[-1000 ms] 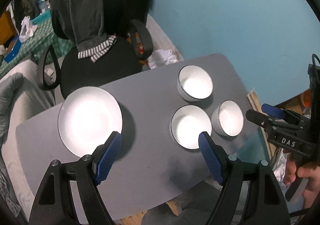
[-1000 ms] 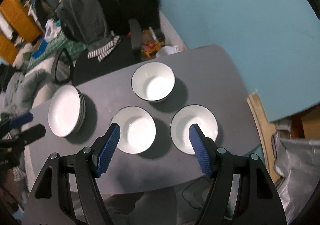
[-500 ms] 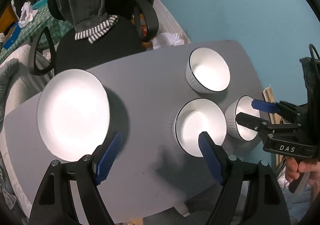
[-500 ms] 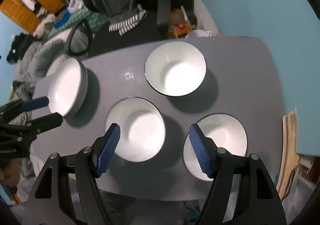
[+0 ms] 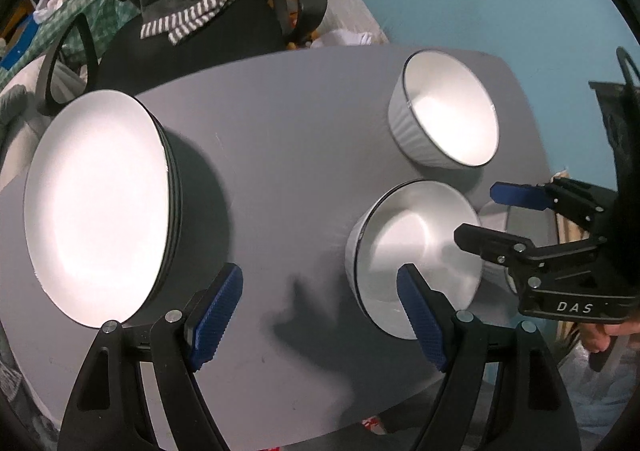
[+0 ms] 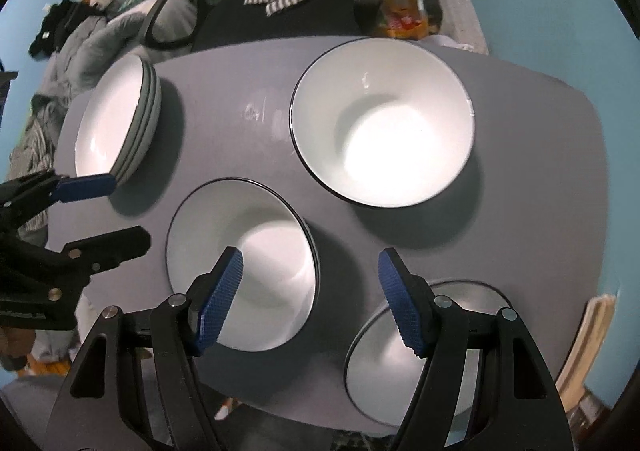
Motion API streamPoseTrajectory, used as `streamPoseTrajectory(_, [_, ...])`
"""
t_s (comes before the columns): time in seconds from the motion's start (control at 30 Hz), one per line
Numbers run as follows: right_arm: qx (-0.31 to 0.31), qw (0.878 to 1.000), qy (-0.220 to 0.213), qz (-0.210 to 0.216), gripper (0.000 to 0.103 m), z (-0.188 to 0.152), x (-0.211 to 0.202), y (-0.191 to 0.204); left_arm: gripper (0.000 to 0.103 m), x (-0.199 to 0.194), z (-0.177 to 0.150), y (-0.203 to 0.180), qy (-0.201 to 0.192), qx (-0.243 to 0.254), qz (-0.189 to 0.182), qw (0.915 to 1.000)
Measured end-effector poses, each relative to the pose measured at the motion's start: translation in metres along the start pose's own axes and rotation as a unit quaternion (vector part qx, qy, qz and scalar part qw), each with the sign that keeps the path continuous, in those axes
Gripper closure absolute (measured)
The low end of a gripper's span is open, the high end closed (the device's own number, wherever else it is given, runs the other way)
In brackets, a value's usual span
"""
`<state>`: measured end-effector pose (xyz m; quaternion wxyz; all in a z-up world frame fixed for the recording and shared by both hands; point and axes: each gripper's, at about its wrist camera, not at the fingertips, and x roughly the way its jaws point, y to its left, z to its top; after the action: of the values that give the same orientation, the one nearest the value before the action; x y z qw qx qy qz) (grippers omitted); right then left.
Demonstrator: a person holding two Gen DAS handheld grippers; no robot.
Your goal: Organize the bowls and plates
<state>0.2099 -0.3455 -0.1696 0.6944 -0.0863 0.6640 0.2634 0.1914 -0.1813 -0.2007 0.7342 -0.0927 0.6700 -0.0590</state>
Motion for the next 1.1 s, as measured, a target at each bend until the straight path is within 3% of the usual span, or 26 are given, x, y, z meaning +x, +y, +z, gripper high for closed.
streamPoseTrajectory(0.3, [-0.036, 0.999, 0.039, 0.004, 0.034, 0.002, 0.022, 0.002, 0.023, 0.025, 0.001, -0.007, 0.027, -0.007, 0.008, 0.9996])
streamPoseTrajectory(0.8, [-0.053, 0.996, 0.068, 0.010, 0.065, 0.005, 0.039, 0.007, 0.024, 0.050, 0.002, -0.006, 0.050, -0.048, -0.015, 0.9975])
streamPoseTrajectory(1.0, [-0.067, 0.995, 0.070, -0.002, 0.077, 0.002, 0.042, 0.012, 0.037, 0.054, 0.000, -0.003, 0.062, -0.051, -0.021, 0.9966])
streamPoseTrajectory(1.1, [-0.074, 0.995, 0.072, -0.008, 0.081, 0.000, 0.044, 0.014, 0.050, 0.058, -0.001, 0.000, 0.070, -0.053, -0.029, 0.9957])
